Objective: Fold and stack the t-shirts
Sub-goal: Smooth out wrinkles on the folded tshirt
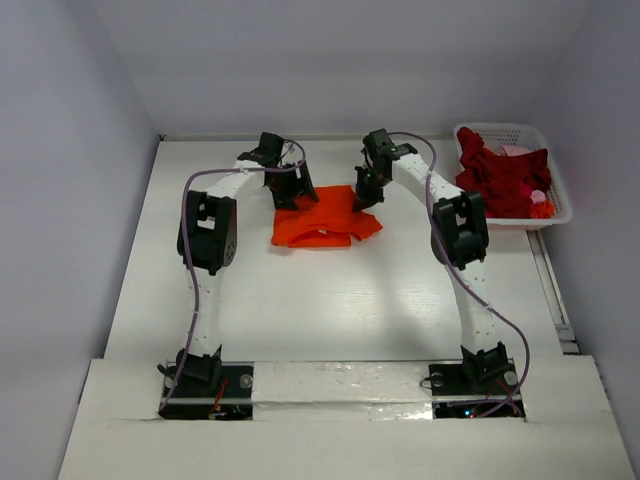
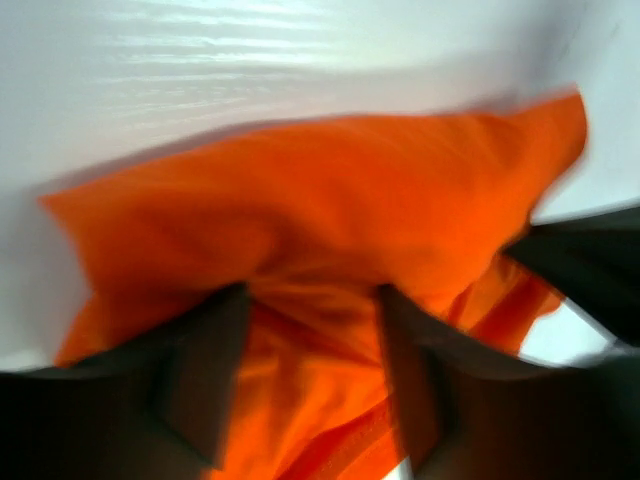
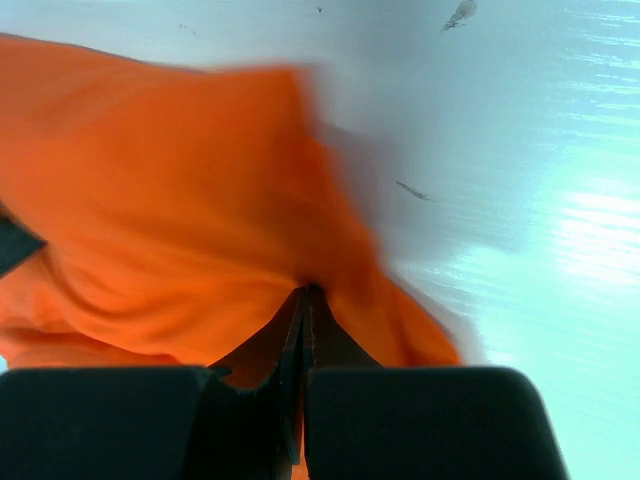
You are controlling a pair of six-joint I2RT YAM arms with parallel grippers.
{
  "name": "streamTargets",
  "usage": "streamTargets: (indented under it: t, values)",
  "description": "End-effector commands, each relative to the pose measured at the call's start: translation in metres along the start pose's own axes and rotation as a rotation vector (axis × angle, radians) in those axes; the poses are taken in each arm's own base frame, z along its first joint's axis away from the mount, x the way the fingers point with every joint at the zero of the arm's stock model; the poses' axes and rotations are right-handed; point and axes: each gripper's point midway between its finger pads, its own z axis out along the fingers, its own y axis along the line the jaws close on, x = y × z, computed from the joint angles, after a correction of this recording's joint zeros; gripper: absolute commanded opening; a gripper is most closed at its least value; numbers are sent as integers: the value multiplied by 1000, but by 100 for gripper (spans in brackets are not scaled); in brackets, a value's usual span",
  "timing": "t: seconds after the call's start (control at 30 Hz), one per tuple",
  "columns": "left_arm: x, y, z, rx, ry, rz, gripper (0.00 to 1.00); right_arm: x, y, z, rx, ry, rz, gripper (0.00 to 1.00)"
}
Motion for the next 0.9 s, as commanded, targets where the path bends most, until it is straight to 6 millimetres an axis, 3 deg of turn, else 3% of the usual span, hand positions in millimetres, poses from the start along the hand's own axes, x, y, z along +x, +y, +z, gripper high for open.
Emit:
streamTargets:
  t: [0.0, 0.03, 0.17, 0.3, 0.67, 0.7, 0.77, 0.8, 0.83, 0.87]
  values:
    - [-5, 6, -30, -60, -44, 18, 69, -15, 4, -18, -13, -54, -20, 0]
    - [-6, 7, -33, -69, -53, 24, 88, -15, 4, -19, -12, -54, -20, 0]
    - [-13, -1, -57, -84, -114, 40, 99, -17, 5, -25, -11, -68, -26, 0]
    - [-24, -14, -81, -72, -194, 56, 99, -24, 4, -40, -2, -102, -28, 0]
    - [-34, -27, -106, -60, -266, 62, 99, -31, 19, -72, -39, -166, -53, 0]
    - [-35, -24, -105, -74, -275, 61, 97, -31, 22, -74, -55, -167, -63, 0]
    - [-33, -16, -103, -106, -282, 43, 83, -29, 25, -74, -74, -150, -72, 0]
    - [-37, -10, -103, -111, -295, 27, 70, -24, 31, -70, -88, -132, -92, 0]
    - [-35, -7, -101, -116, -293, 11, 37, -19, 36, -65, -88, -119, -103, 0]
    - [-35, -6, -100, -120, -298, 5, 27, -19, 35, -62, -89, -114, -105, 0]
